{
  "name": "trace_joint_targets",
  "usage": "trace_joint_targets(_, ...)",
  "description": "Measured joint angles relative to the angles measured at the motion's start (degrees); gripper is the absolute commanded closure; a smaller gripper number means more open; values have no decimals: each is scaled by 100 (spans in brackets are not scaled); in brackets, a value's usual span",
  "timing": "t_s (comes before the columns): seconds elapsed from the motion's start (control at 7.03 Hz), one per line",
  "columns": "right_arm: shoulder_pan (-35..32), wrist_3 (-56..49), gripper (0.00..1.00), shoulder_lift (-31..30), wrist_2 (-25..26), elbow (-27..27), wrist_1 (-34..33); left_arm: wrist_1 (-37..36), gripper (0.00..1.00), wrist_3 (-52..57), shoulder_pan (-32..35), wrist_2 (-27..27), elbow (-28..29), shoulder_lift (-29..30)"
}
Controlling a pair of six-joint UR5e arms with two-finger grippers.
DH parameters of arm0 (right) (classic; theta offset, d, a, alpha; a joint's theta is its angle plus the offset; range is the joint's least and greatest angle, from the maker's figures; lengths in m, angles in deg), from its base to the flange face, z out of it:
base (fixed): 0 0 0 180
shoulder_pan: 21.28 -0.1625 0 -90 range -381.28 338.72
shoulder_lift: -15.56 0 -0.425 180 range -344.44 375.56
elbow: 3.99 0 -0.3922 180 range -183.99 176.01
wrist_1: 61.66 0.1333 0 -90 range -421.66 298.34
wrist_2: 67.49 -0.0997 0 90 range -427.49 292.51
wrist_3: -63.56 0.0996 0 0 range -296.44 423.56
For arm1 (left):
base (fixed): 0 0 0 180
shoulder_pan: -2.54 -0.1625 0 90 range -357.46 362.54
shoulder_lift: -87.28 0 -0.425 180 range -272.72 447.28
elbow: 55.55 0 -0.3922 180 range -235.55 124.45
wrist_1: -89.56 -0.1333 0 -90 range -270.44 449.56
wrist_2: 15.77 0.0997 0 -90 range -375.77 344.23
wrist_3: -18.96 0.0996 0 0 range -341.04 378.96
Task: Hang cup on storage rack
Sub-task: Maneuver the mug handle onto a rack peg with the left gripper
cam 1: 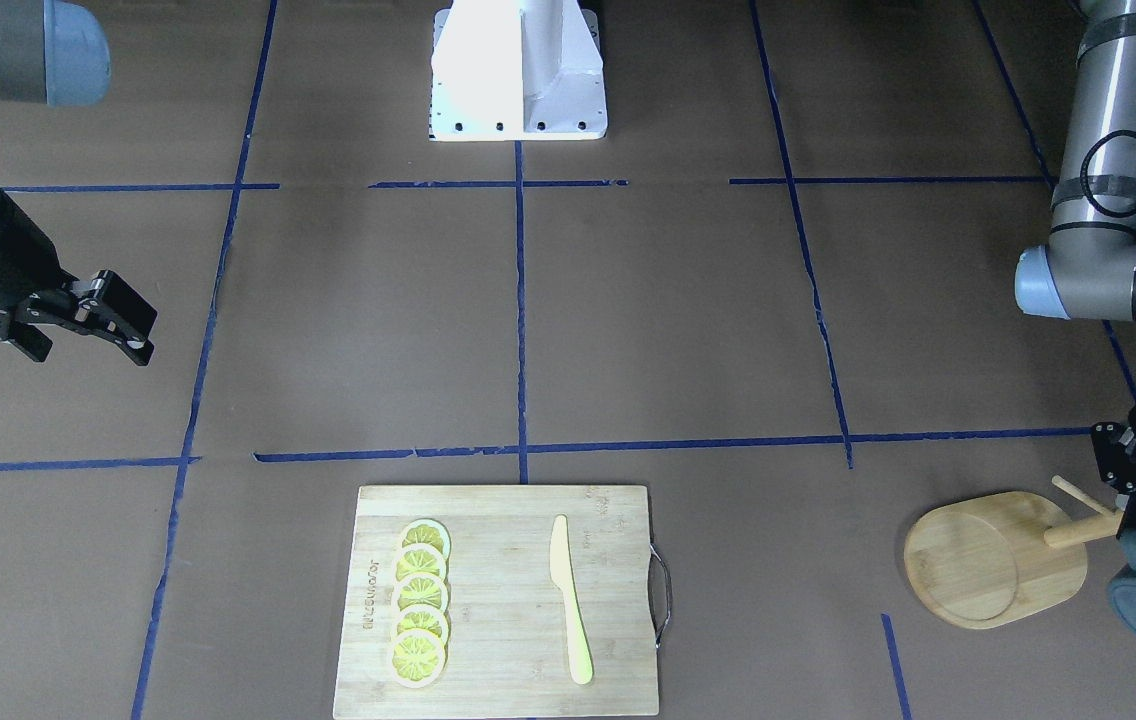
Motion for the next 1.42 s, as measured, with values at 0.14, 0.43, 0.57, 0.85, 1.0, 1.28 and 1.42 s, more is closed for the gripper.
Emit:
trace_joint_targets(0.14,0,0,0,0,0,-4,0,16,100,-66,1,0,-32,-50)
trace_joint_targets(0.43,0,2,0,0,0,-13,-5,23,100,-138,2,0,-166,-183)
trace_joint_targets(0.57,0,19,0,0,0,-24,-6,24,100,-147,2,0,-195,-209)
trace_joint_targets(0.85,0,55,0,-4,0,-39,-6,24,100,-146,2,-8,-206,-267)
trace_joint_targets(1.0,0,59,0,-3,0,-42,-6,24,100,-144,2,-30,-201,-296)
trace_joint_targets(1.28,0,67,0,2,-2,-46,-7,25,99,-160,2,-72,-195,-315)
trace_joint_targets(1.42,0,69,0,6,-6,-49,-7,27,99,-183,0,-77,-193,-344)
